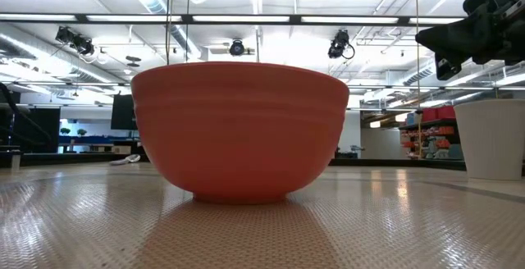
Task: Pick & Place Utensil
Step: Put the fork on the bowl
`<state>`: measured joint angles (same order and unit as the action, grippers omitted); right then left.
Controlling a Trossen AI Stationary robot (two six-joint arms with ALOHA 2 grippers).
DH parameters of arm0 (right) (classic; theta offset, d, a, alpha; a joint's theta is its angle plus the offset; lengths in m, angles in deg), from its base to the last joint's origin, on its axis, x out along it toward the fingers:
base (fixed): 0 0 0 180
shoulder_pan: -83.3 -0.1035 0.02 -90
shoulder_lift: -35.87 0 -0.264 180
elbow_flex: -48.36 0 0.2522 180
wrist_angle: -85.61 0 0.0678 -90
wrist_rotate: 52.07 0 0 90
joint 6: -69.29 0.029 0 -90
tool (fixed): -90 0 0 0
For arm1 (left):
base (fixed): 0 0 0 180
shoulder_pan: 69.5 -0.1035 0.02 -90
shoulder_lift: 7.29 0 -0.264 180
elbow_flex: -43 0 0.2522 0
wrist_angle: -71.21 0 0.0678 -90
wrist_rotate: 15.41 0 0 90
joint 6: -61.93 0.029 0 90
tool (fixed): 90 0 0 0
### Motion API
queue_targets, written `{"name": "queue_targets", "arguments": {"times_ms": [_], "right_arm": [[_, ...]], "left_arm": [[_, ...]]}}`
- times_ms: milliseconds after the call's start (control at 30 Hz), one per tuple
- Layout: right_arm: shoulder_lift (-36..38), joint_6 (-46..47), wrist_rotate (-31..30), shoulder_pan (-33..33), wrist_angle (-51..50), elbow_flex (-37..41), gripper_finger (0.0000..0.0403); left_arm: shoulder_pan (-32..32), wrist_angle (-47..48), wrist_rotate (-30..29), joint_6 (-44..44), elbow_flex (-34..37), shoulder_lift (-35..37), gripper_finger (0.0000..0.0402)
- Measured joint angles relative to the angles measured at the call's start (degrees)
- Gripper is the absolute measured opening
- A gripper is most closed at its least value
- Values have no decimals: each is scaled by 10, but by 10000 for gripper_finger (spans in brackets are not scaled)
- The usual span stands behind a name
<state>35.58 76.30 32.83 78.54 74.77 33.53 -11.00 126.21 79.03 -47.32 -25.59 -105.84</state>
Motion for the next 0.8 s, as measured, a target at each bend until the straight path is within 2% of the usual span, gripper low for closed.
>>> {"name": "queue_targets", "arguments": {"times_ms": [167,333,633,800], "right_arm": [[0,0,0,0,0,0,35],[0,0,0,0,0,0,35],[0,0,0,0,0,0,35],[0,0,0,0,0,0,35]], "left_arm": [[-1,-8,-20,2,0,-1,108],[-10,-8,-66,24,0,-1,81],[-56,4,-152,137,1,-1,75],[-70,8,-173,193,1,-1,76]]}}
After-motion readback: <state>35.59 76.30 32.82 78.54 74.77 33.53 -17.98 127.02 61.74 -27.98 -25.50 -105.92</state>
